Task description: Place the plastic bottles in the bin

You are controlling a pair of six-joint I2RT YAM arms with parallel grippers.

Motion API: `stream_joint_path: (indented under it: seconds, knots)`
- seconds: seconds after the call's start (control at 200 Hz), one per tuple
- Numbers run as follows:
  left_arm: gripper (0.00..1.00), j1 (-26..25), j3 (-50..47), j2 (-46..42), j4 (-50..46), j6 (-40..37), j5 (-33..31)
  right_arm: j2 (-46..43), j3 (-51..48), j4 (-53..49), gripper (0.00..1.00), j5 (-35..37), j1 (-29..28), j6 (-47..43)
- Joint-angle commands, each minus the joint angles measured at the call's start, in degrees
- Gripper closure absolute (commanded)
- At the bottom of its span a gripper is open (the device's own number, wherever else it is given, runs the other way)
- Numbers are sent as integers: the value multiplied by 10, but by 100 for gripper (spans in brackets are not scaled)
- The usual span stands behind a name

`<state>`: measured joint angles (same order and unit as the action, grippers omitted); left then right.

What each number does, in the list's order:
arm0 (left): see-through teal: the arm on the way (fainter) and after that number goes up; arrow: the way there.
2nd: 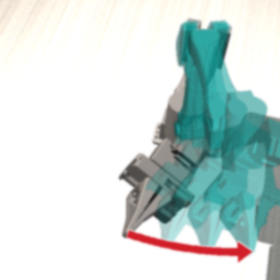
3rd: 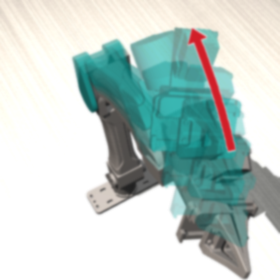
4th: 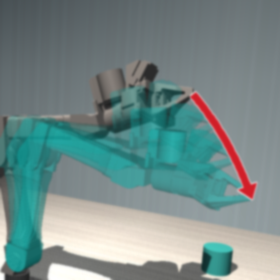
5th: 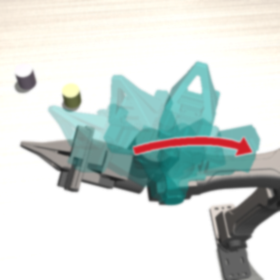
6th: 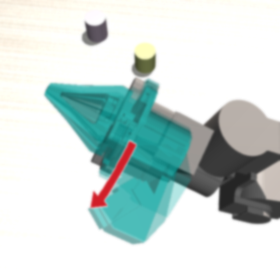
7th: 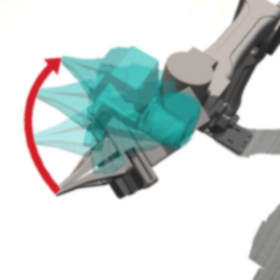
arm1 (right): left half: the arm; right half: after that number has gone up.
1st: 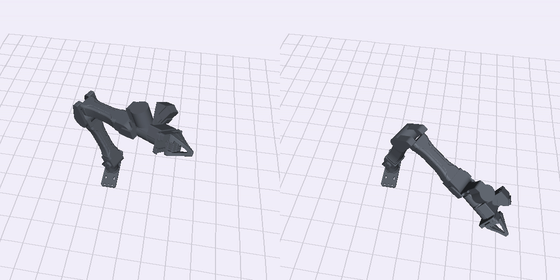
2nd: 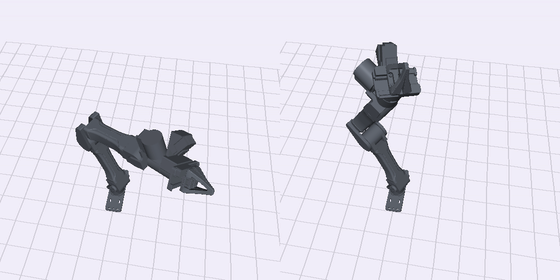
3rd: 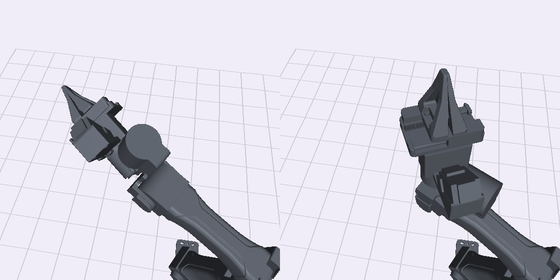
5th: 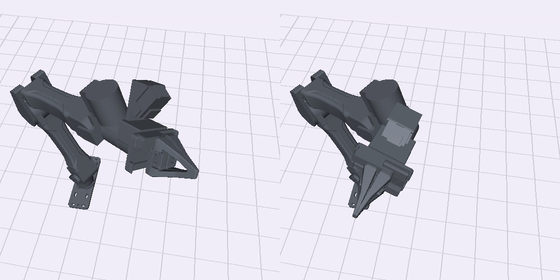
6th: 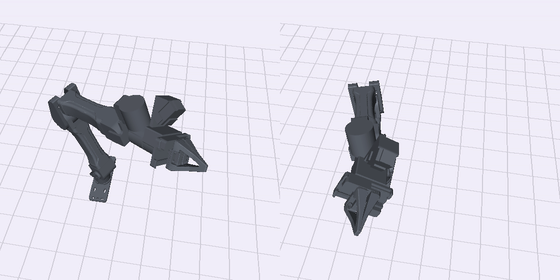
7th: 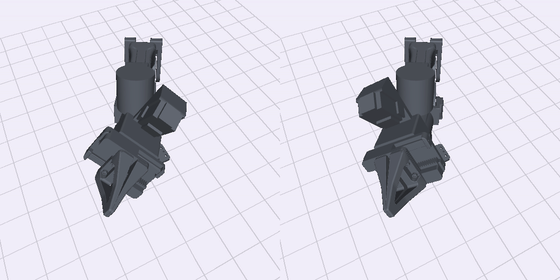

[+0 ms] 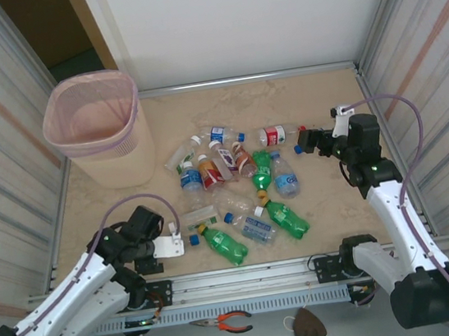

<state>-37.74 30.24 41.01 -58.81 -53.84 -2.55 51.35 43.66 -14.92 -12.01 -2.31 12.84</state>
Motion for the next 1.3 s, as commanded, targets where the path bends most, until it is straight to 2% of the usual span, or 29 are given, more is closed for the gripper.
stream_joint_path:
  seconds: [0.0,0.165,0.436,0.716,1.042,1.297]
  knots:
    - [22,23,-5,12,-22,-11,30,-18,9,1,1,-11,-3,-12]
    - [25,41,3,47,-20,-10,42,-24,17,-2,0,-21,-4,-13]
    - [23,55,16,91,-14,8,44,-20,5,22,0,-51,-3,-2]
    - [28,112,44,137,1,12,85,-26,4,30,0,-69,-1,4]
    - [29,113,58,201,34,16,119,-31,-1,37,0,-78,4,10]
    - [28,113,50,215,44,15,116,-39,-3,34,0,-76,2,8]
